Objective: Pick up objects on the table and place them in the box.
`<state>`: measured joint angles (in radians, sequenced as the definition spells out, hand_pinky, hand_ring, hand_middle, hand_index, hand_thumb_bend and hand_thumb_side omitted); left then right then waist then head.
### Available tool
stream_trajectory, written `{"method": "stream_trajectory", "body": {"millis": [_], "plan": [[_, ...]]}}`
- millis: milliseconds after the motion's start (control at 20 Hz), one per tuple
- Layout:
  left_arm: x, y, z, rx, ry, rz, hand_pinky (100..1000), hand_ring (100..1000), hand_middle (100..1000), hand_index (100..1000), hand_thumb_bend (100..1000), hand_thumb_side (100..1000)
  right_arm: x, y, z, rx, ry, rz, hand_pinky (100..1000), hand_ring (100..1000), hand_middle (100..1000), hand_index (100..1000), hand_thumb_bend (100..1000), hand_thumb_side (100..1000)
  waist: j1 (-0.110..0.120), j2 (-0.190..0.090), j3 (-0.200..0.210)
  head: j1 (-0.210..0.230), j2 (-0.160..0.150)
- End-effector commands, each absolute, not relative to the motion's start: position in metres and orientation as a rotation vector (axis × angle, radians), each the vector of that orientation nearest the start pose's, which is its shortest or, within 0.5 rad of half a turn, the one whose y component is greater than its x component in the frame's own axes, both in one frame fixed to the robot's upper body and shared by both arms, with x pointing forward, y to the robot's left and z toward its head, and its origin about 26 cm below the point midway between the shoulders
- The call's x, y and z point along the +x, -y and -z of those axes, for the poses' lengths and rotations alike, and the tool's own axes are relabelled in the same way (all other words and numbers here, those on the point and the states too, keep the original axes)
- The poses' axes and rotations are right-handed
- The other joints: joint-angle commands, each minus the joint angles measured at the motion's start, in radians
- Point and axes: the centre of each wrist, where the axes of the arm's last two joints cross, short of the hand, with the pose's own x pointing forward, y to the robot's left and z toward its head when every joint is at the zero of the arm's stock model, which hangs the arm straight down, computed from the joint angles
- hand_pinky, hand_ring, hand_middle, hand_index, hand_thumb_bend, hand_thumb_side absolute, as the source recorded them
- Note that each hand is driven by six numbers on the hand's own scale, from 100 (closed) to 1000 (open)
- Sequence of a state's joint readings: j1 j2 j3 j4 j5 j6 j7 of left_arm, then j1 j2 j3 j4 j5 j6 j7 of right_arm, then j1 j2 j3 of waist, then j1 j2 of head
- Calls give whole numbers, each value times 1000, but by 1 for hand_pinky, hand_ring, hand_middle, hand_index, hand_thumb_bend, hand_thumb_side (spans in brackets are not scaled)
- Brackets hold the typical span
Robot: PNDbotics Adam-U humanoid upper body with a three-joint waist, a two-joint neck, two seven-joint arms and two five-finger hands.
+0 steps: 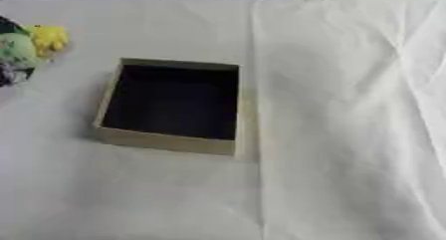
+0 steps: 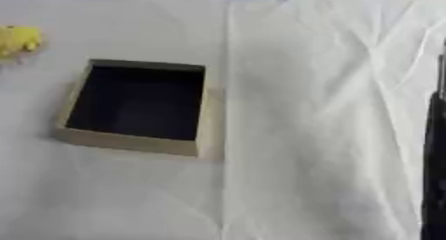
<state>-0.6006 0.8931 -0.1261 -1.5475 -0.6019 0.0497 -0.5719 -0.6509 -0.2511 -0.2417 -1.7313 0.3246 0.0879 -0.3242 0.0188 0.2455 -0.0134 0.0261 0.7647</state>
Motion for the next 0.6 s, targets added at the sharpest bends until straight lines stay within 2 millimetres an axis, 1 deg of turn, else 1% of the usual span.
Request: {"method": "stream_trajectory", "body": {"millis": [50, 150, 300, 600], "plan": [[354, -337, -305, 1033, 1365, 1522, 542, 652, 719, 804, 118, 175, 361, 284, -274, -786, 2340, 151, 791, 921, 527, 773, 100, 880, 1, -24, 0, -14, 5], [349, -319, -313, 1016, 1419, 1557, 539, 649, 717, 804, 104, 173, 361, 284, -274, -786, 2339, 150, 791, 921, 527, 773, 100, 880, 1, -25, 0, -17, 5], [343, -299, -321, 996, 1479, 1598, 538, 649, 717, 803, 105, 169, 360, 284, -273, -784, 2339, 148, 792, 921, 528, 773, 100, 879, 3, -27, 1, -19, 5], [335, -264, -323, 926, 1538, 1701, 537, 649, 715, 801, 123, 173, 359, 282, -272, -773, 2343, 145, 792, 921, 528, 774, 100, 879, 7, -30, -3, -18, 5]]}}
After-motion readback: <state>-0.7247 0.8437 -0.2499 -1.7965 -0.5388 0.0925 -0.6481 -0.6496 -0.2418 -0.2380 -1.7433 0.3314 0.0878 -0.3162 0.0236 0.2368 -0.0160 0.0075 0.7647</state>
